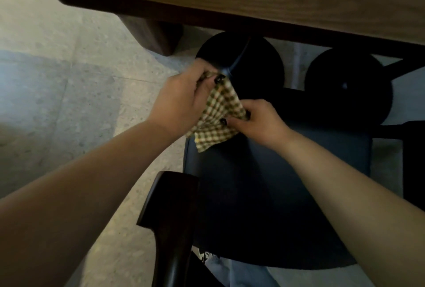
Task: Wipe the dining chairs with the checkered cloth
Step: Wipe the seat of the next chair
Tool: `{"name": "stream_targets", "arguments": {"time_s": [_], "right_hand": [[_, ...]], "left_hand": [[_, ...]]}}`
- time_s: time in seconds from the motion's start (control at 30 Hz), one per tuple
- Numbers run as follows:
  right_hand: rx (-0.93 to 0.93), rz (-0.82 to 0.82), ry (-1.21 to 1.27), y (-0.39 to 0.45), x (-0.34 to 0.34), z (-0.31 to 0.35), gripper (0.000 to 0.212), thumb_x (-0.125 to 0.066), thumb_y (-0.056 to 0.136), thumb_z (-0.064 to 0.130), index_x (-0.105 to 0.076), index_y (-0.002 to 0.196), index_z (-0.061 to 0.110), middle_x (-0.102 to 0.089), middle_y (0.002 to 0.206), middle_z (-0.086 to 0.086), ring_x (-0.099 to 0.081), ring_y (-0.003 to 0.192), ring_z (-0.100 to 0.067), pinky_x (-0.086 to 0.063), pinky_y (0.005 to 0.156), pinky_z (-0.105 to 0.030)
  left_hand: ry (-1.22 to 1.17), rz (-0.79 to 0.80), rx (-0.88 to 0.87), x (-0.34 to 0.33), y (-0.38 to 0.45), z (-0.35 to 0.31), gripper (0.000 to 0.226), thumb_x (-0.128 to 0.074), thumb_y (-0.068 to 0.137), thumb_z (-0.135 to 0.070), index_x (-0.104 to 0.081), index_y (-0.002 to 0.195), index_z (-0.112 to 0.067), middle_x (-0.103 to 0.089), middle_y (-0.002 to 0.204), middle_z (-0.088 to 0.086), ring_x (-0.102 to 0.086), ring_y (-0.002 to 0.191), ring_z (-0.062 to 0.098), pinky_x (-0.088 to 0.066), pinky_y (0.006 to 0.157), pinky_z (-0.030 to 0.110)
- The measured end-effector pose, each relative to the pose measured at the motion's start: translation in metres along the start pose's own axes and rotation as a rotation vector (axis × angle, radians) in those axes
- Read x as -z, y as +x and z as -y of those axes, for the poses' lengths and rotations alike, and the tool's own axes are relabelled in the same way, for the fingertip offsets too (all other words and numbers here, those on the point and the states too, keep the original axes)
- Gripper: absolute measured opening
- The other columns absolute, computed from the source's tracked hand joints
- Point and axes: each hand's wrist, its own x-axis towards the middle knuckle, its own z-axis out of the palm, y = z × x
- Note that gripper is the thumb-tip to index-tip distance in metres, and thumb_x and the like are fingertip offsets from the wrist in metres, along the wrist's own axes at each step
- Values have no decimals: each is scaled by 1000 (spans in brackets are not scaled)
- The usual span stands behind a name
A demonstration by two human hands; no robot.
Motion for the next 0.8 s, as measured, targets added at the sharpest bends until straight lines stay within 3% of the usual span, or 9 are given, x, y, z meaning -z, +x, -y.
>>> {"name": "stream_targets", "arguments": {"time_s": [0.07, 0.2, 0.3, 0.43, 0.53, 0.6, 0.7, 0.73, 0.8], "right_hand": [[-123, -4, 148, -11, 2, -12, 15, -71, 83, 15, -70, 86, 0, -72, 82, -12, -66, 74, -14, -56, 69, -34], [-316, -91, 447, -33, 21, -37, 2, -72, 81, 17, -73, 80, 15, -73, 74, 3, -66, 70, -6, -54, 59, -22], [-356, -193, 689, -39, 35, -46, 5, -68, 85, 15, -73, 84, 14, -75, 84, -4, -70, 78, -13, -53, 61, -21], [-375, -267, 620, -33, 33, -49, 13, -63, 91, 18, -72, 83, 20, -75, 84, 4, -70, 80, -9, -52, 61, -18], [-371, -369, 402, -27, 33, -47, 25, -58, 94, 25, -70, 75, 14, -70, 74, 8, -64, 68, 0, -47, 57, -14], [-255, -477, 185, -30, 39, -42, 35, -53, 96, 28, -63, 68, 10, -61, 64, 8, -55, 59, 2, -43, 55, -16], [166, -653, -182, -45, 52, -32, 27, -50, 98, 24, -68, 87, 7, -62, 77, 3, -57, 75, -8, -44, 70, -21], [303, -665, -287, -49, 54, -27, 25, -52, 98, 21, -69, 92, 4, -64, 83, -2, -58, 80, -14, -45, 76, -23], [482, -603, -408, -54, 51, -22, 21, -58, 94, 17, -70, 92, 0, -67, 85, -9, -60, 79, -23, -48, 77, -31]], "left_hand": [[-7, -87, 74, 5, -1, 7, 20, -47, 97, -20, -59, 106, -8, -59, 82, -5, -54, 73, 2, -40, 60, 13], [-65, -191, 275, 11, -9, 21, 4, -50, 97, -21, -53, 95, -22, -54, 77, -19, -52, 74, -19, -36, 61, 0], [-124, -152, 401, 7, -17, 31, 7, -52, 98, -24, -52, 91, -24, -57, 76, -16, -54, 70, -17, -38, 57, 2], [-156, -161, 505, -5, -22, 39, 11, -55, 97, -27, -54, 87, -24, -60, 74, -13, -56, 65, -12, -41, 53, 6], [-154, -115, 498, -8, -21, 41, 9, -59, 95, -24, -61, 88, -18, -64, 76, -9, -58, 70, -2, -47, 63, 19], [-100, -80, 438, -6, -18, 42, 5, -65, 91, -21, -66, 86, -22, -62, 76, -16, -56, 68, -8, -43, 65, 13], [-30, -37, 348, -1, -10, 40, 8, -72, 85, -17, -72, 92, -21, -62, 84, -15, -55, 68, -8, -37, 64, 5], [56, 15, 295, 0, -7, 38, 16, -73, 84, -17, -73, 99, -21, -64, 93, -10, -57, 79, -4, -40, 71, 9], [229, 164, 172, -2, -2, 33, 41, -77, 78, -21, -67, 117, -21, -60, 115, 1, -56, 106, 16, -45, 92, 30]]}}
